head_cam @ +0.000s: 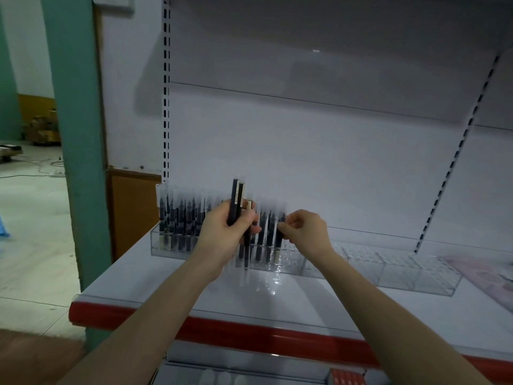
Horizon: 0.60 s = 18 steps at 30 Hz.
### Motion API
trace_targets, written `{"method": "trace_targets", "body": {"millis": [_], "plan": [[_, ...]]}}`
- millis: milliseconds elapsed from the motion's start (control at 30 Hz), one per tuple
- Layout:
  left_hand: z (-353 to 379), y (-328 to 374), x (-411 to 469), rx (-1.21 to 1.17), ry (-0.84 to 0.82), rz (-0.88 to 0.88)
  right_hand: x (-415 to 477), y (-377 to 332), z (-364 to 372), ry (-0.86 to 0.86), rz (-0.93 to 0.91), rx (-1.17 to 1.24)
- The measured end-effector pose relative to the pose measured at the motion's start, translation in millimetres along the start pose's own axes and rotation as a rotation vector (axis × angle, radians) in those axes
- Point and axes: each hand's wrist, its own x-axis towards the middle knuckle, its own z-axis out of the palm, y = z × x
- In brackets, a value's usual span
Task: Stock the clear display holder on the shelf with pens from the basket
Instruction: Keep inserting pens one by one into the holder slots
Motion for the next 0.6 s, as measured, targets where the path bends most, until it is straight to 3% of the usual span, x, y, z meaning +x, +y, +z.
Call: {"method": "trace_targets", "body": {"millis": [167, 300, 467, 533, 600], "plan": [[1.0, 4.9, -3.1, -0.033, -0.027, -0.039, -3.9, -4.2, -5.8, -0.043, 0.048, 0.01], [0.9, 12.0, -2.6, -0.065, -0.025, -0.029, -32.0, -16.6, -20.1, 0.071, 0.013, 0.258], [7.3, 18.0, -1.2, -0.102, 0.025, 0.006, -75.5, -31.8, -28.1, -0.404, -0.014, 0.286], [9.8, 19.6, -2.7, -0.145, 0.052, 0.017, -79.8, -29.8, -26.9, -0.441, -0.029, 0.277], [10.9, 20.1, -4.2, -0.157, 0.059, 0.027, -78.1, -26.3, -27.5, -0.373, -0.038, 0.29]]}}
